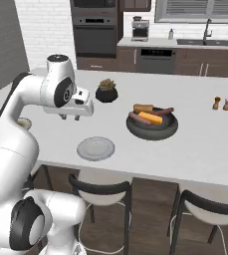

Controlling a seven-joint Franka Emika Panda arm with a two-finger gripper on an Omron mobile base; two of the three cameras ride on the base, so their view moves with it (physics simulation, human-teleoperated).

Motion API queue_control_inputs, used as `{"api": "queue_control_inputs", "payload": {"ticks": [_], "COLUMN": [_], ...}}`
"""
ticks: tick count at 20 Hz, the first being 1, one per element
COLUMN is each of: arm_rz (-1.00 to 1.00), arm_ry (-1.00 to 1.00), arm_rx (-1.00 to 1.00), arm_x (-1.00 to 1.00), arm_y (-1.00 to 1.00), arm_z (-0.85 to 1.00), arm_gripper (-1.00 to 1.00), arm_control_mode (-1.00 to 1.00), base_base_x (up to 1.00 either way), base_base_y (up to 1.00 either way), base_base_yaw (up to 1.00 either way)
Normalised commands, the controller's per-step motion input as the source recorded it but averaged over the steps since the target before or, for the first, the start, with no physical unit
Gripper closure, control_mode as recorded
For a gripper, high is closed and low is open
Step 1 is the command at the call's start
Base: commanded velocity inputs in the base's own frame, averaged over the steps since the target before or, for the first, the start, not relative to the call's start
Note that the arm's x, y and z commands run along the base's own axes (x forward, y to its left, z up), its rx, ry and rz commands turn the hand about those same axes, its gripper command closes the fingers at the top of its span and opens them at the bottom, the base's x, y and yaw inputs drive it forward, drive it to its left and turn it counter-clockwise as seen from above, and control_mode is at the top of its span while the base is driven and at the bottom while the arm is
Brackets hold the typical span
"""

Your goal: Place one bun and one sausage from the bowl on each plate.

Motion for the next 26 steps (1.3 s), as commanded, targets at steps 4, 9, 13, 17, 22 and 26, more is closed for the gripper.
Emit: {"api": "queue_control_inputs", "payload": {"ticks": [4, 9, 13, 17, 22, 26], "arm_rz": [0.0, 0.0, 0.0, 0.0, 0.0, 0.03], "arm_ry": [0.0, 0.0, 0.0, 0.0, 0.0, -0.01], "arm_rx": [0.0, 0.0, 0.0, 0.0, 0.0, 0.0], "arm_x": [0.0, 0.0, 0.0, 0.0, 0.0, 0.75], "arm_y": [-0.01, 0.0, 0.0, 0.0, 0.0, 0.02], "arm_z": [0.0, 0.0, 0.0, 0.0, 0.0, 0.0], "arm_gripper": [-1.0, -1.0, -1.0, -1.0, -1.0, -1.0], "arm_control_mode": [1.0, 1.0, 1.0, 1.0, 1.0, -1.0], "base_base_x": [-0.01, 0.0, 0.08, 0.86, 1.0, 0.25], "base_base_y": [-0.47, -1.0, -0.91, -0.43, -0.02, 0.0], "base_base_yaw": [0.0, 0.0, 0.0, 0.0, 0.0, 0.0]}}
